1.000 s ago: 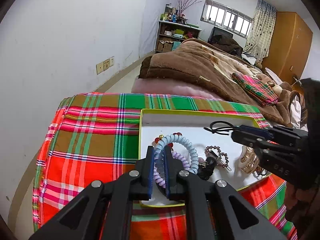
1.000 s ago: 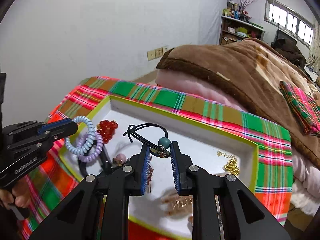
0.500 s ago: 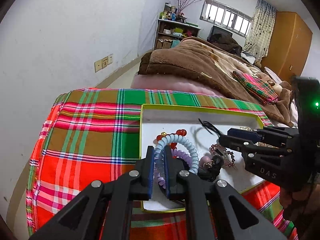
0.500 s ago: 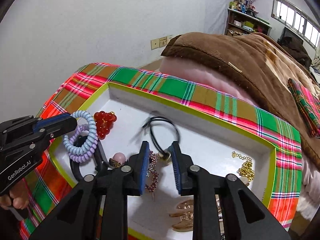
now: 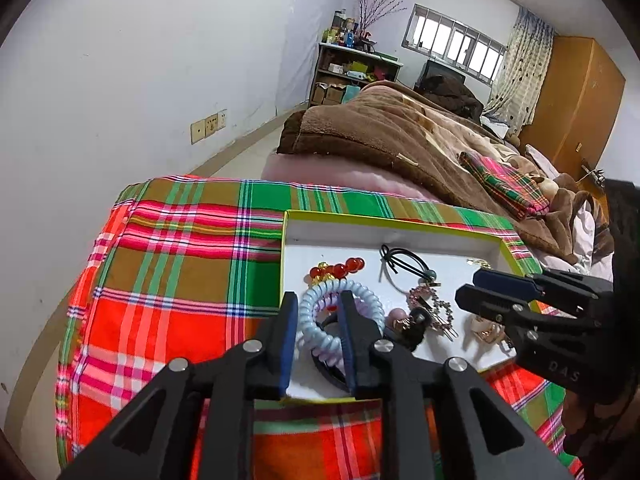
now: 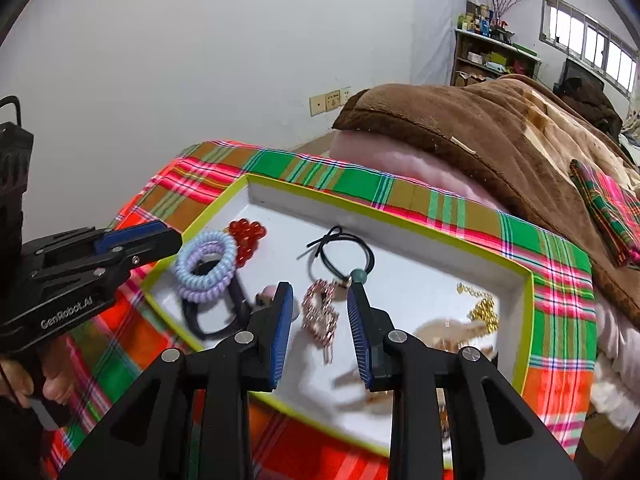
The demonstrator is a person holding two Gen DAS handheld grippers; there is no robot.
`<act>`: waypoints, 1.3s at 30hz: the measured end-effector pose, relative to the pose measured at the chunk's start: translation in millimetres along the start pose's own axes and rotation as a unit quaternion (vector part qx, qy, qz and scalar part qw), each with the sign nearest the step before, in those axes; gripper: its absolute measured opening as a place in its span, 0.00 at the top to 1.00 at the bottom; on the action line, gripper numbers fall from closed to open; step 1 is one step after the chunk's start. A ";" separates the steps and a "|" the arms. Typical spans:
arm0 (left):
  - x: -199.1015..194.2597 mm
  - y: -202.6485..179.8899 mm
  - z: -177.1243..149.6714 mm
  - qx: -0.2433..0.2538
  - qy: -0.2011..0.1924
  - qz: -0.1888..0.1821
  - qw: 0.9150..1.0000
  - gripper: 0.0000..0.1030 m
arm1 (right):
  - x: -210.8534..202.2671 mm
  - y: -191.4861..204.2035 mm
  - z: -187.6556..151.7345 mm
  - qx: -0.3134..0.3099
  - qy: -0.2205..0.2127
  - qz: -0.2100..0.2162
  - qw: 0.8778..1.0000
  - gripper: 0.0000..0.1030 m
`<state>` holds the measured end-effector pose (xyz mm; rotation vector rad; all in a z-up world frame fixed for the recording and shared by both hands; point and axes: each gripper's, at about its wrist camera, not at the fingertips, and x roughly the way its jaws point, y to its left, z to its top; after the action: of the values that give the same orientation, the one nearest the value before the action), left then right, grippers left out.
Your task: Organize jewelry
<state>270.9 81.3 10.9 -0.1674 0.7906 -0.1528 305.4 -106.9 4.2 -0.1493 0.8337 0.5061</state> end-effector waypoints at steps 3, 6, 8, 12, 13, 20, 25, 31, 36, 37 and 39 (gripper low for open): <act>-11.1 -3.8 -5.1 0.002 -0.003 0.004 1.000 0.79 | -11.9 3.3 -7.1 0.002 -0.006 0.002 1.000 0.72; -23.5 -9.8 -11.2 0.004 -0.005 0.007 1.000 0.79 | -28.6 6.6 -19.0 0.006 -0.013 0.001 1.000 0.72; -33.0 -14.7 -15.8 0.007 -0.006 0.009 1.000 0.79 | -38.9 7.4 -26.6 0.010 -0.017 -0.001 1.000 0.72; -51.9 -24.1 -26.4 0.008 -0.010 0.008 1.000 0.77 | -63.5 9.2 -44.5 0.022 -0.026 -0.003 0.999 0.72; -56.2 -26.6 -29.3 0.008 -0.011 0.009 1.000 0.77 | -69.1 9.6 -47.9 0.023 -0.028 -0.005 0.999 0.72; -85.5 -39.6 -55.2 0.005 -0.016 0.019 1.000 0.74 | -110.0 17.4 -77.9 0.028 -0.047 -0.021 0.998 0.72; -100.5 -51.1 -74.9 0.009 -0.015 0.028 0.999 0.71 | -130.6 24.6 -98.9 0.028 -0.051 -0.022 0.998 0.72; -121.8 -62.9 -97.6 0.007 -0.014 0.042 0.999 0.71 | -154.6 29.8 -124.9 0.037 -0.055 -0.022 0.998 0.72; -137.8 -73.8 -117.9 0.007 -0.012 0.042 0.999 0.71 | -169.0 36.2 -145.4 0.036 -0.055 -0.024 0.998 0.72; -141.1 -76.0 -122.3 0.006 -0.012 0.044 0.999 0.71 | -171.2 37.7 -149.3 0.035 -0.055 -0.025 0.998 0.72; -145.8 -79.0 -129.7 0.002 -0.012 0.044 0.999 0.71 | -176.1 40.1 -156.0 0.035 -0.056 -0.026 0.997 0.72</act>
<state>71.0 21.2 38.5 -0.1307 0.7726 -0.0687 82.5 -187.2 32.8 -0.0762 0.7344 0.4325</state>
